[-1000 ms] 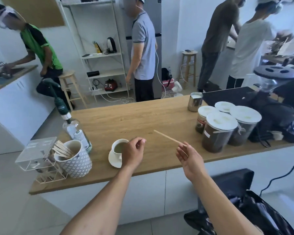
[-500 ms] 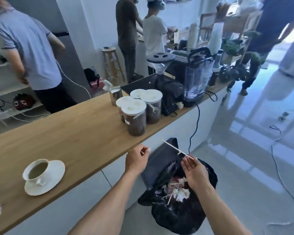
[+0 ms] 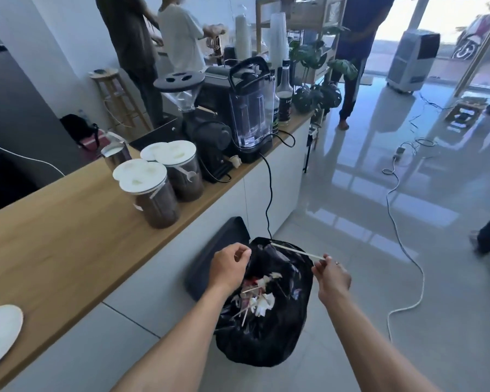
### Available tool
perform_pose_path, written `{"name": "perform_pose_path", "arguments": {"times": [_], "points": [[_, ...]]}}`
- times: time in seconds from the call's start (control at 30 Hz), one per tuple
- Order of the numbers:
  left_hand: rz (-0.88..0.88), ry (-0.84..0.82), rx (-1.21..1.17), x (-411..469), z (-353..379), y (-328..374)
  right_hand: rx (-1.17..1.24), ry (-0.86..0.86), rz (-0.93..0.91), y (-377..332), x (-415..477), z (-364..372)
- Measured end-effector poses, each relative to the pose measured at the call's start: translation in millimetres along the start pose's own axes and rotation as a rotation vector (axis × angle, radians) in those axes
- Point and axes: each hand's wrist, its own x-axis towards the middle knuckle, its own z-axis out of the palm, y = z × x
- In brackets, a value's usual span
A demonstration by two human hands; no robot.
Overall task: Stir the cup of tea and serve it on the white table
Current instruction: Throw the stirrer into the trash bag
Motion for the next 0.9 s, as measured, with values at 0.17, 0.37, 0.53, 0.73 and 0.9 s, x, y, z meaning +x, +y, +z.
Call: {"name": "perform_pose_path", "arguments": {"times": [0.17,0.37,0.53,0.73,0.9], "points": [[-0.019,0.019,0.026,12.6,0.4,-9.4,-0.114,0.044,-0.036,8.5,19.0,12.7],[-0.065,0.003,0.048,23.7,8.7,-22.3,-0.355,-0.023,-0.059,35.7,35.9,32.0],[-0.105,-0.063,0.070,25.2,15.2,-33.2,-0.756,-0.169,0.105,66.2,43.2,29.1],[-0.148,-0.112,0.089,22.0,14.3,-44.2,-0.753,-0.251,0.171,62.8,49.9,15.8],[-0.151,-0.141,0.096,19.7,18.1,-39.6,-0.907,-0.319,-0.054,54.6,37.8,14.0]]}}
